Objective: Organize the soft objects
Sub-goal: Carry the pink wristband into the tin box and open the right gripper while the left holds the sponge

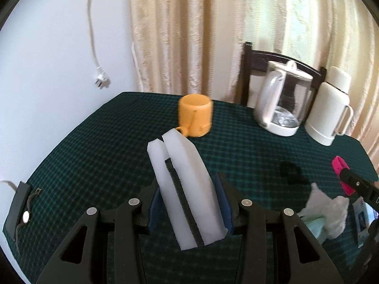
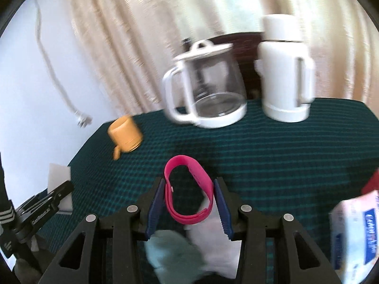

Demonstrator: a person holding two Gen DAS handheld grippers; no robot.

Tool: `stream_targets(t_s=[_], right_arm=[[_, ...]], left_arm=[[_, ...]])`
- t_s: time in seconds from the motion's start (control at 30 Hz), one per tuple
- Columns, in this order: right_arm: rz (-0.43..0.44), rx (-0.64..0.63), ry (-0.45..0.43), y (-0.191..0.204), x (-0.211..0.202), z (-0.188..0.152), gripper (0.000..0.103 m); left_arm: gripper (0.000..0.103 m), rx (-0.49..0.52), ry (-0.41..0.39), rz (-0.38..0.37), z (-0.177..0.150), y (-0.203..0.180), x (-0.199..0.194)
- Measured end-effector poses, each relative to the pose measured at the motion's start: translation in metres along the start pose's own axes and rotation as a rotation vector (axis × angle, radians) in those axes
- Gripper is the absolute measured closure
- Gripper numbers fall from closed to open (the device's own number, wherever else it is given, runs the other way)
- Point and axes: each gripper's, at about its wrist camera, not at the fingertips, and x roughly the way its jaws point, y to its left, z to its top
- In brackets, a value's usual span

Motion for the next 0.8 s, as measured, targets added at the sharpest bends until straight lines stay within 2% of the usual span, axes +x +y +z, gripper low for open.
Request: stream_targets(t_s=[0.4,0.8], right_arm=[[-0.171,0.138,-0.093,-0.081,-0.044,0.011,0.056],[-0.318,0.286,-0.139,-0.15,-0.079,0.01,0.056]], left_arm=[[0.06,0.062,0.035,-0.127,0.008,-0.061,0.001],[0.06,0.118,0.052,-0.194,0.01,-0.103,0.005]])
